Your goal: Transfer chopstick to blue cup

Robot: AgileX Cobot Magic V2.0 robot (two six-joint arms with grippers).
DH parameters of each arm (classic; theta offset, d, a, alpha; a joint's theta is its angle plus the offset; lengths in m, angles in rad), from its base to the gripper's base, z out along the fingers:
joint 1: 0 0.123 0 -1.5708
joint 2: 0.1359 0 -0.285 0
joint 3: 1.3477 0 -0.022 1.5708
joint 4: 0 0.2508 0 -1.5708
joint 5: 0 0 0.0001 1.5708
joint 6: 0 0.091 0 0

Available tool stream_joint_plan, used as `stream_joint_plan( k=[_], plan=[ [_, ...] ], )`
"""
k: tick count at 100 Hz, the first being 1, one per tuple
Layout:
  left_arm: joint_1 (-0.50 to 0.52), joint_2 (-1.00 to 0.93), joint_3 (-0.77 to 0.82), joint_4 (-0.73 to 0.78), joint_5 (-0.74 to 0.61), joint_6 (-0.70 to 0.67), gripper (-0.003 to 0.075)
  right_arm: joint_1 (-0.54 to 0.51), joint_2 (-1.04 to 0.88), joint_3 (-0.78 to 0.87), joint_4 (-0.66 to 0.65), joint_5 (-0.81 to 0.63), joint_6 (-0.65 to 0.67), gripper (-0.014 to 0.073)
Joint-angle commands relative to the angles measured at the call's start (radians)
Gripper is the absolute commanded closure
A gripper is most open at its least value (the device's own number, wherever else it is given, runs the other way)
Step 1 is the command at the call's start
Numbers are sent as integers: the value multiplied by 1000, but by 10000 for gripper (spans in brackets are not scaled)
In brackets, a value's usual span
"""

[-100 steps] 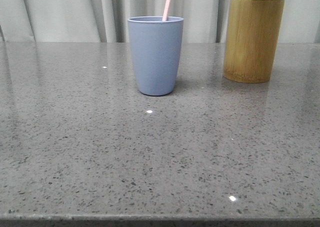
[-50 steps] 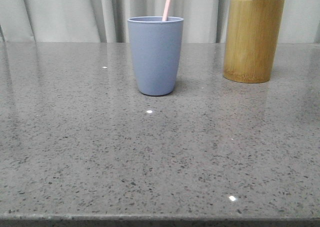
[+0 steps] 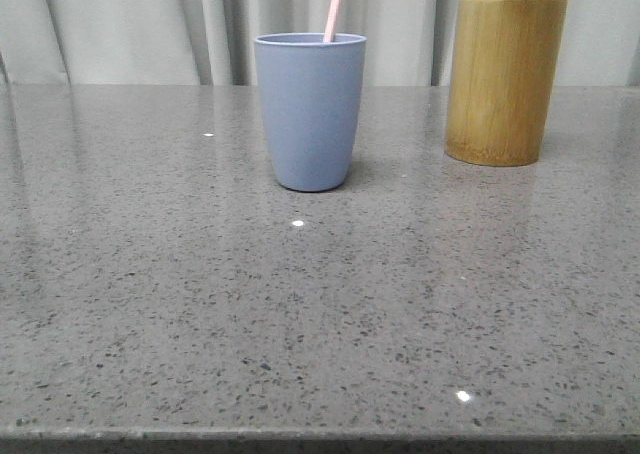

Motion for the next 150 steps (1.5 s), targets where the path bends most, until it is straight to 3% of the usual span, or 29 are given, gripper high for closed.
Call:
stream_joint_plan(
  k=[1,15,24,33,49,56,133,150],
  plan=[
    [2,-6,-27,-18,-64,-4,173,-4,0,-23,-15,-69,10,65],
    [2,-6,-27,-18,-64,-4,176,-4,0,-23,-15,-70,10,69],
    [2,-6,-27,-18,-64,-4,219,-4,0,-23,-16,-70,10,137],
    [2,-6,-27,-18,-64,-4,316,-4,0,-23,-19,-72,9,292],
    [2,-6,-27,-18,-64,-4,606,-4,0,-23,-19,-71,11,670],
    [2,-6,-27,-18,-66,-4,743,-4,0,-23,-19,-72,11,659],
    [2,-6,-27,-18,-69,-2,739,-4,0,-23,-19,-70,11,661],
    [-20,-71,24,66,-100,-2,739,-4,0,-23,-19,-70,11,661]
  ],
)
